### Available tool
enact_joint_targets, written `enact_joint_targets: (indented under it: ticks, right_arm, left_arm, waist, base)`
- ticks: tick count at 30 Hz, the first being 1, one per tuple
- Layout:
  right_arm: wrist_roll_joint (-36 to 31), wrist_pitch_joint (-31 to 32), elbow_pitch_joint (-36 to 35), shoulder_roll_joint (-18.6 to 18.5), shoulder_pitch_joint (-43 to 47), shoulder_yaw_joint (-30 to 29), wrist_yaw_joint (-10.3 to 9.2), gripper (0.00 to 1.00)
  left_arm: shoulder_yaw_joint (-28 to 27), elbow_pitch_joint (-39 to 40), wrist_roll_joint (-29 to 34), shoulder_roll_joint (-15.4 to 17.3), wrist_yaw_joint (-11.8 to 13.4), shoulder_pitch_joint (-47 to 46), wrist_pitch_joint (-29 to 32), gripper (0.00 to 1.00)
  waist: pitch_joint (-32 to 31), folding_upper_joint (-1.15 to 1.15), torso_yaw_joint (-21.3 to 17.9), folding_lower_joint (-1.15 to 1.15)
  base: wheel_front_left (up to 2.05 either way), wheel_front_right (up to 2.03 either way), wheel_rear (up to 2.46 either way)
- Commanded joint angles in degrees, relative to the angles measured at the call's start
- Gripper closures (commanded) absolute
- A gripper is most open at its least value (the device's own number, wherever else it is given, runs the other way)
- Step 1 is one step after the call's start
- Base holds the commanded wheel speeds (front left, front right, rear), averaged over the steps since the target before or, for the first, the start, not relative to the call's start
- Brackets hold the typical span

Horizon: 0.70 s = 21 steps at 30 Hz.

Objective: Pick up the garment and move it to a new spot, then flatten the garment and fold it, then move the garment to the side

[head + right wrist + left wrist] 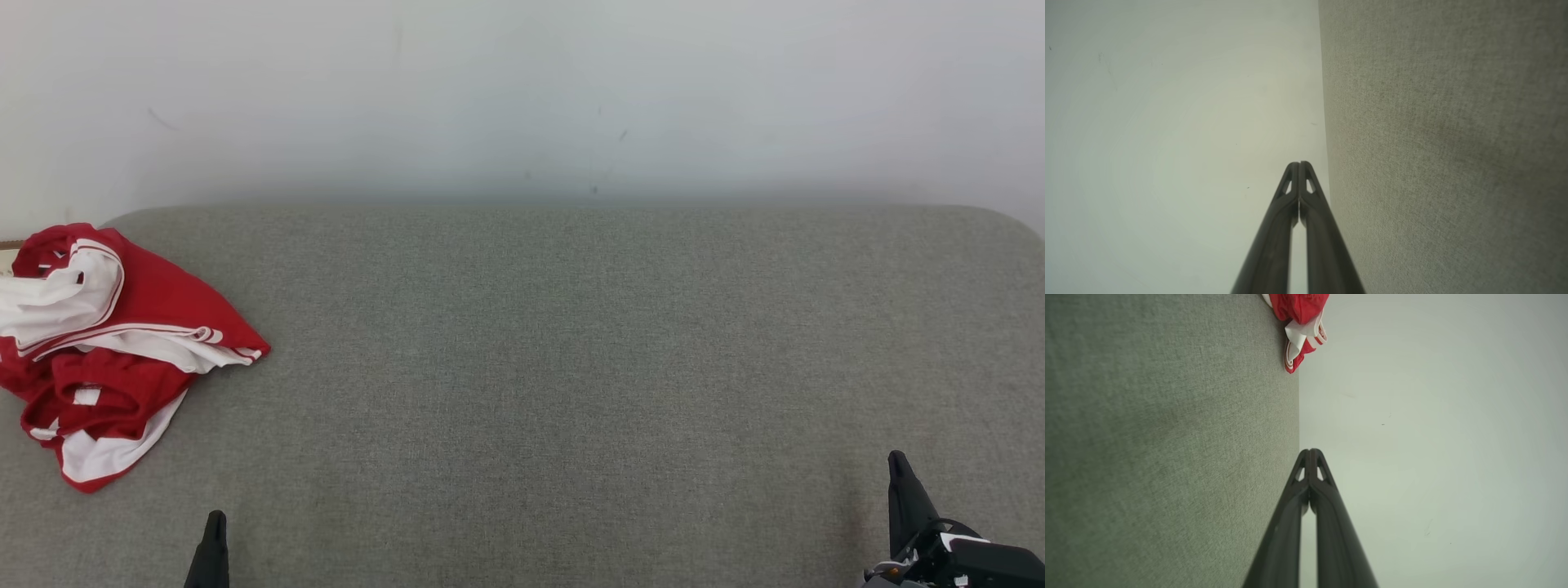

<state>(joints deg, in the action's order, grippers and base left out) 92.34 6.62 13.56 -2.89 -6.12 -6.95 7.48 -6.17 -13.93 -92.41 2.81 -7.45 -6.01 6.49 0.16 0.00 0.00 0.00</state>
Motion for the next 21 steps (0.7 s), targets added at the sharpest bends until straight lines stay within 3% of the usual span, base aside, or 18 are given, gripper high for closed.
enact_joint_targets:
  ticks: [1, 21]
  right_arm:
    - [0.2, 0.3, -0.2, 0.1, 0.9, 0.0, 0.02, 1.0]
    - [0.2, 0.3, -0.2, 0.1, 0.9, 0.0, 0.02, 1.0]
  left_arm:
    - [0.0, 0.2, -0.1, 0.1, -0.1, 0.0, 0.0, 1.0]
    - [0.0, 0.2, -0.1, 0.1, -0.1, 0.0, 0.0, 1.0]
  waist:
    - [0.0, 0.0, 0.0, 0.0]
    - [0.0, 0.0, 0.0, 0.0]
  base:
    - [0.0, 0.0, 0.0]
    - [0.0, 0.0, 0.0]
